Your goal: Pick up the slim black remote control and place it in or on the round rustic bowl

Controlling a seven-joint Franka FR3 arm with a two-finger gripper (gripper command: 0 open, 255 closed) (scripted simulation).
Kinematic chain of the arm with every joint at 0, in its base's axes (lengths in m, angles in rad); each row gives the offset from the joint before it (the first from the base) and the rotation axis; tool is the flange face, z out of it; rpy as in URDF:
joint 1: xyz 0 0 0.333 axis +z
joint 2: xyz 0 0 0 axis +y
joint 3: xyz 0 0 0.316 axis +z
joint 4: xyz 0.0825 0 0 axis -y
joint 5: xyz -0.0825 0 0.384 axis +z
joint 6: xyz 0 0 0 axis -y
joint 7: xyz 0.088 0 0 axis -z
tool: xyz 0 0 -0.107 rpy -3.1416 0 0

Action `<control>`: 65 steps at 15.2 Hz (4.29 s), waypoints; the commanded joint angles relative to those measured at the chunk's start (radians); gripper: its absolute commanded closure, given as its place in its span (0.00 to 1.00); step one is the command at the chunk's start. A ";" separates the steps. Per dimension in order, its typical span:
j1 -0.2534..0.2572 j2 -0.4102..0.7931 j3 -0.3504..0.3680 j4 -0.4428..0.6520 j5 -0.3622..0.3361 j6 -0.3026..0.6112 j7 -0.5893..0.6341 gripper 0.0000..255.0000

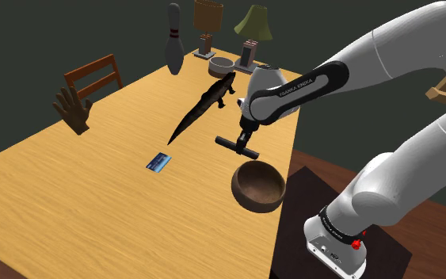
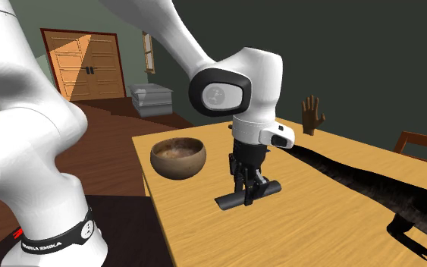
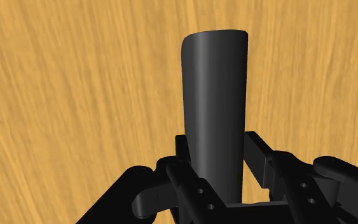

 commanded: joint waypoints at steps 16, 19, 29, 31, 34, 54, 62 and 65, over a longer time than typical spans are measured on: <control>-0.004 -0.154 -0.004 0.089 -0.015 -0.247 0.020 1.00; -0.005 -0.175 -0.005 0.112 -0.017 -0.291 0.023 1.00; -0.007 -0.230 -0.009 0.202 -0.023 -0.436 0.033 1.00; -0.007 -0.238 -0.010 0.223 -0.024 -0.465 0.035 1.00; 0.000 -0.278 -0.001 0.210 -0.019 -0.491 0.050 1.00; 0.212 -0.800 0.218 -0.182 0.195 -0.587 0.324 1.00; 0.226 -0.768 0.250 -0.279 0.231 -0.460 0.312 1.00; 0.226 -0.768 0.250 -0.279 0.231 -0.460 0.312 1.00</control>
